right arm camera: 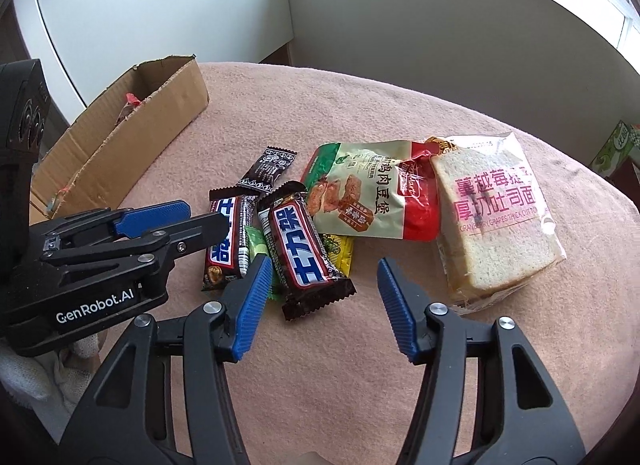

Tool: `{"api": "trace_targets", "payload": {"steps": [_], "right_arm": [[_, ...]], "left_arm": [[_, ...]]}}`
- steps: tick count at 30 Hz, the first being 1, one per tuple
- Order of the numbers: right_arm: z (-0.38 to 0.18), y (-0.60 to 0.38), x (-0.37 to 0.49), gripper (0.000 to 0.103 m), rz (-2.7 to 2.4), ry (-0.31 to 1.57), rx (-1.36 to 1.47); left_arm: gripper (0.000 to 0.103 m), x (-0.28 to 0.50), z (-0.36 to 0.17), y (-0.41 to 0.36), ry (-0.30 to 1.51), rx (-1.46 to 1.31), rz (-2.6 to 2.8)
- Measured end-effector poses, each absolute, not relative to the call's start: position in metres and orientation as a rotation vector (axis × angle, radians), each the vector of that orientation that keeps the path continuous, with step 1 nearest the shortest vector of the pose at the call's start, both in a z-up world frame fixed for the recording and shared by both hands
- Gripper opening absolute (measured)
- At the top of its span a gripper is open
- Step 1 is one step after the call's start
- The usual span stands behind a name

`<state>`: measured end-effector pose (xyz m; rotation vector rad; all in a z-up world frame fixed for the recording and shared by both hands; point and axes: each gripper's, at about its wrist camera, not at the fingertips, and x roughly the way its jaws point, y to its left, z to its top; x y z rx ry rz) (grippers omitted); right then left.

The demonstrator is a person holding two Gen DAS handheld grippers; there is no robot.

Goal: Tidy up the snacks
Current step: 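Move both grippers back toward the candy bars on the table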

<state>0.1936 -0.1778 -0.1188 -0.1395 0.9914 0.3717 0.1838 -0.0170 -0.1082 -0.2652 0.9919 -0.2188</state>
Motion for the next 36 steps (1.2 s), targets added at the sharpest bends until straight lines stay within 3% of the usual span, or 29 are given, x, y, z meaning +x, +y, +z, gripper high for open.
{"api": "trace_targets", "payload": {"steps": [21, 36], "right_arm": [[-0.111, -0.206, 0.181, 0.059, 0.330, 0.971, -0.166], [-0.122, -0.178, 0.193, 0.059, 0.359, 0.977, -0.186]], "left_arm": [[0.042, 0.189, -0.106, -0.071, 0.963, -0.072, -0.204], [0.036, 0.185, -0.104, -0.031, 0.966, -0.167, -0.182]]}}
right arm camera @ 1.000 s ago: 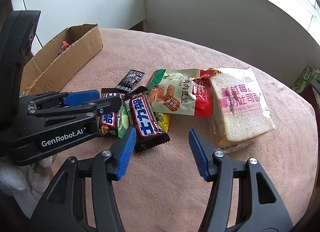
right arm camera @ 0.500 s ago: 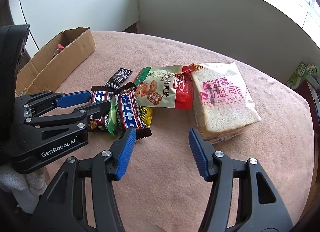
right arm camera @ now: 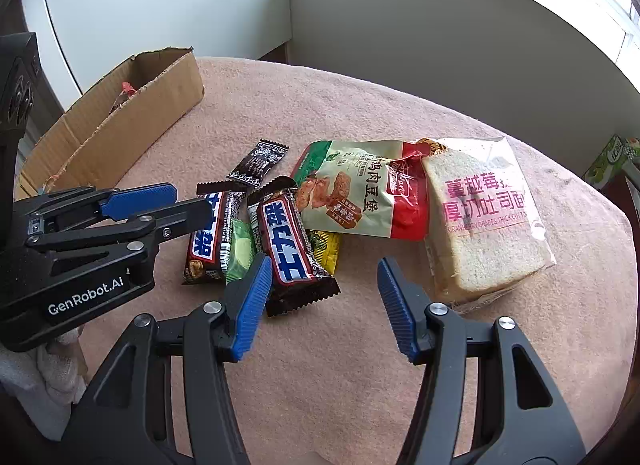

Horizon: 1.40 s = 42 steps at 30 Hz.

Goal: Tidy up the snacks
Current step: 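Move both grippers back toward the candy bars on the table, then grasp a blue-labelled candy bar with the right gripper while the left grasps another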

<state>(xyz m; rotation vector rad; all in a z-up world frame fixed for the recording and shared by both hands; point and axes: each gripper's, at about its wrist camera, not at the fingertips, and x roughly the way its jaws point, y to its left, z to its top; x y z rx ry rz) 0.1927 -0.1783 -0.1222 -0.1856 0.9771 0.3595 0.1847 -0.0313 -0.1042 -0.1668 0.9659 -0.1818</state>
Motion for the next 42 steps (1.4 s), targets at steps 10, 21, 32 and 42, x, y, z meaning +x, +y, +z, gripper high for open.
{"api": "trace_targets", "payload": {"steps": [10, 21, 32, 42], "right_arm": [[-0.121, -0.180, 0.190, 0.059, 0.348, 0.963, -0.225], [-0.122, -0.170, 0.189, 0.059, 0.382, 0.940, -0.327], [-0.131, -0.152, 0.199, 0.044, 0.413, 0.967, -0.325], [-0.128, -0.185, 0.189, 0.031, 0.375, 0.989, -0.244]], "left_arm": [[0.038, 0.205, -0.107, -0.058, 0.980, -0.096, -0.156], [0.038, 0.181, -0.101, -0.050, 0.950, 0.000, -0.187], [0.037, 0.174, -0.099, -0.029, 0.973, -0.021, -0.192], [0.051, 0.184, -0.100, -0.058, 1.002, -0.028, -0.207]]}}
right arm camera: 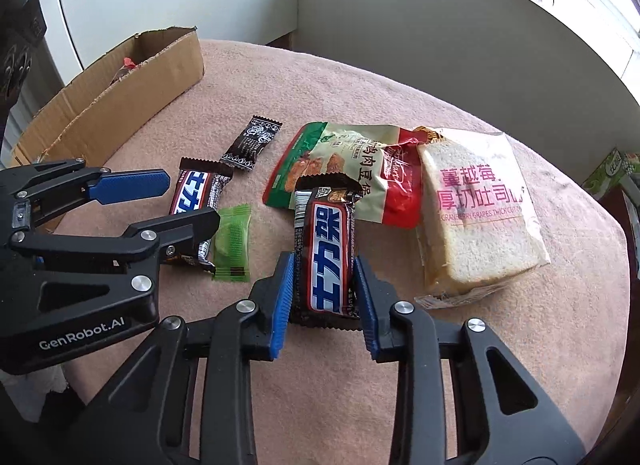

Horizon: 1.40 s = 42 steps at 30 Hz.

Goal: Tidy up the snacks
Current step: 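Grasp a blue-labelled candy bar with the right gripper while the left grasps another, then carry both candy bars over the box and open both grippers to drop them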

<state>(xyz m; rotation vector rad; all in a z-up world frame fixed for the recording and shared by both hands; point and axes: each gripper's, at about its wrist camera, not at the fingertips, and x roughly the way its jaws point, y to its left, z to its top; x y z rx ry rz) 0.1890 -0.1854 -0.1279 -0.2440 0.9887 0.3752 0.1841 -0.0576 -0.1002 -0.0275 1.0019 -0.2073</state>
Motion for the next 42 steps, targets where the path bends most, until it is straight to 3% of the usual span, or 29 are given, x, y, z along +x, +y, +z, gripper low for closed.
{"api": "trace_targets", "payload": {"steps": [5, 10, 13, 16, 21, 25, 42], "right_arm": [[-0.129, -0.196, 0.185, 0.031, 0.386, 0.991, -0.200], [-0.128, -0.198, 0.181, 0.031, 0.391, 0.985, -0.176], [-0.127, -0.199, 0.179, 0.031, 0.395, 0.984, -0.170], [-0.128, -0.200, 0.180, 0.031, 0.388, 0.989, -0.162], [-0.130, -0.199, 0.186, 0.031, 0.378, 1.000, -0.141], [-0.129, -0.202, 0.184, 0.031, 0.377, 1.000, -0.139], [-0.098, -0.228, 0.168, 0.031, 0.360, 0.945, 0.017]], "left_arm": [[0.052, 0.181, -0.106, -0.067, 0.991, -0.013, -0.190], [0.039, 0.174, -0.105, -0.066, 0.972, 0.007, -0.208], [0.038, 0.172, -0.104, -0.066, 0.966, 0.020, -0.209], [0.038, 0.173, -0.105, -0.059, 0.970, -0.002, -0.203], [0.049, 0.180, -0.109, -0.060, 0.984, -0.010, -0.190], [0.037, 0.176, -0.109, -0.059, 0.968, -0.023, -0.204], [0.031, 0.134, -0.081, -0.011, 0.905, -0.147, -0.231]]}}
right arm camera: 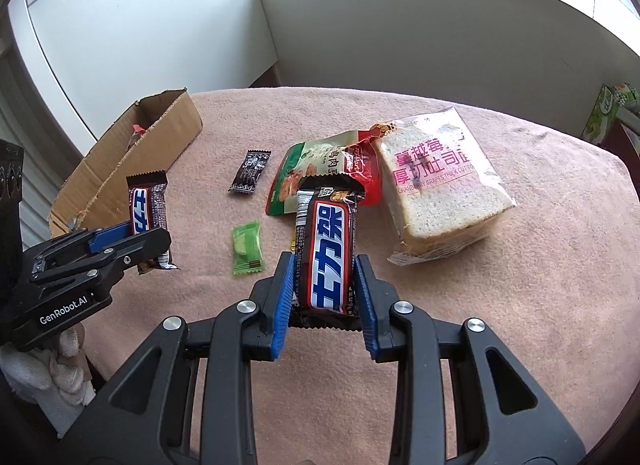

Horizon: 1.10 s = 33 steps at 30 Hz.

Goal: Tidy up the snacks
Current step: 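Carry both candy bars over the box and open both grippers to drop them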

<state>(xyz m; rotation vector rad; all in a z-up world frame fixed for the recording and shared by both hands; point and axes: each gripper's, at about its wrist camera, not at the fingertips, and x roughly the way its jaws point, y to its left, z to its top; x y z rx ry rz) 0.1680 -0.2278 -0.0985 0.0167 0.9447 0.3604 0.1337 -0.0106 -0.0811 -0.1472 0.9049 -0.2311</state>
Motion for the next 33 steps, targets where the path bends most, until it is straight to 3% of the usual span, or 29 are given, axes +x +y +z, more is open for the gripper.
{"api": "trace_targets", "payload": {"steps": [10, 33], "right_arm": [[-0.065, -0.209, 0.163, 0.031, 0.413, 0.892, 0.042], [-0.042, -0.029, 0.183, 0.031, 0.663, 0.885, -0.076]], "left_arm": [[0.031, 0.116, -0.035, 0.046, 0.786, -0.211, -0.192], [0.031, 0.119, -0.043, 0.161, 0.763, -0.236, 0.069]]}}
